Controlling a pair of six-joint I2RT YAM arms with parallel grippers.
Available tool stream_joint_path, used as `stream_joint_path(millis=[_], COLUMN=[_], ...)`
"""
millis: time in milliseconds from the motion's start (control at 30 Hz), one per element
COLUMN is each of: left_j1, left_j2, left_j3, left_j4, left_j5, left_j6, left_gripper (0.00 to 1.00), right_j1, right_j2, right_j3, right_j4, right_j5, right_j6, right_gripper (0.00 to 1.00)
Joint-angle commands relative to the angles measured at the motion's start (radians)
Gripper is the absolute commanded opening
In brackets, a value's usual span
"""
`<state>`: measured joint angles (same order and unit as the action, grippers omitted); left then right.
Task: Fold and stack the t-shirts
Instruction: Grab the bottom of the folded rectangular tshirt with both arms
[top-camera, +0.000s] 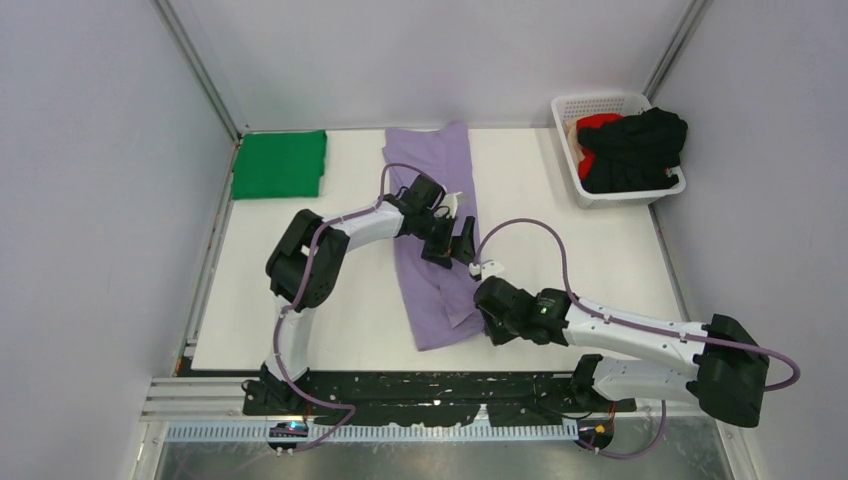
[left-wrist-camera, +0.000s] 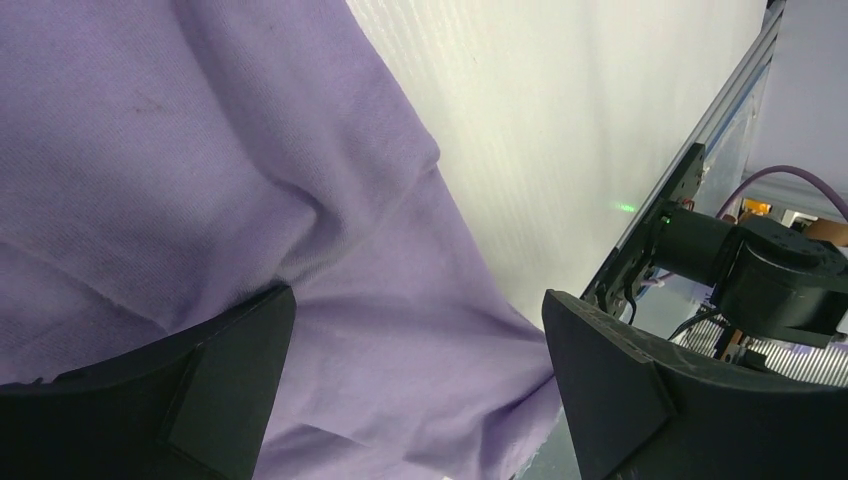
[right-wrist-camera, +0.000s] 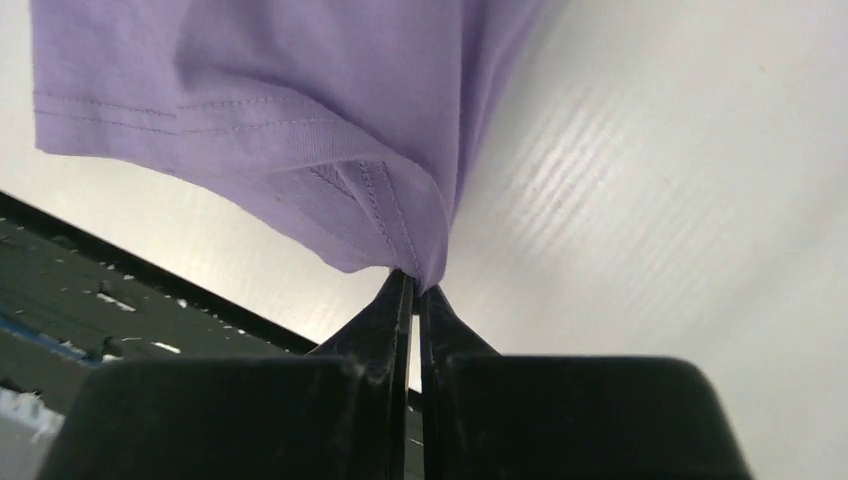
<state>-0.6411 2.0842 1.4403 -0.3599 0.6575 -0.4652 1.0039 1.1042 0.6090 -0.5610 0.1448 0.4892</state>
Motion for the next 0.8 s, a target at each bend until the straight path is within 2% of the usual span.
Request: stream_joint_path(millis=[0, 100, 133, 300, 367, 433, 467, 500, 533, 567, 667, 767], left_j1=[0.015, 0.019, 0.02, 0.023, 0.021, 0.021, 0.02, 0.019, 0.018, 0.016, 0.011, 0.005], left_j2=[0.013, 0.025, 0.027, 0.027, 0.024, 0.011, 0.001, -0.011, -0.024, -0.038, -0.064, -0.071], left_j3=[0.034, 0.042, 0.043, 0.033, 0.032, 0.022, 0.016, 0.01, 0.003, -0.003, -0.008, -0.014], left_j4=[-0.024, -0.041, -0.043, -0.035, -0.028, -0.021, -0.016, -0.012, -0.008, -0.007, -0.009, -0.011], left_j5=[-0.059, -0.065, -0.067, -0.041, -0.016, 0.01, 0.022, 0.032, 0.036, 0.038, 0.051, 0.068], left_j6=[-0.02, -0.022, -0.021, -0.005, 0.009, 0.027, 0.036, 0.045, 0.053, 0.061, 0.078, 0.086], left_gripper=[1.0, 1.0, 1.0, 1.0, 1.0, 1.0, 1.0, 1.0, 1.0, 1.0, 1.0, 1.0], right_j1=[0.105, 0.184, 0.227, 0.359, 0.397, 0.403, 0.401, 0.389, 0.379, 0.352, 0.25, 0.07], right_j2=[-0.001, 0.039, 0.048, 0.073, 0.045, -0.002, -0.019, -0.059, -0.081, -0.123, -0.232, -0.298], right_j3=[0.025, 0.025, 0.025, 0.03, 0.033, 0.034, 0.037, 0.041, 0.047, 0.049, 0.026, -0.024], right_j4=[-0.203, -0.214, -0.217, -0.197, -0.181, -0.175, -0.176, -0.175, -0.174, -0.153, -0.051, 0.128], right_j5=[0.307, 0.381, 0.411, 0.402, 0.375, 0.381, 0.393, 0.422, 0.435, 0.451, 0.421, 0.28], right_j6=[0.187, 0.239, 0.268, 0.301, 0.286, 0.284, 0.289, 0.304, 0.311, 0.317, 0.273, 0.217], right_gripper=[0.05, 0.07, 0.13, 0.23, 0.31, 0.46, 0.52, 0.66, 0.74, 0.88, 0.99, 0.96])
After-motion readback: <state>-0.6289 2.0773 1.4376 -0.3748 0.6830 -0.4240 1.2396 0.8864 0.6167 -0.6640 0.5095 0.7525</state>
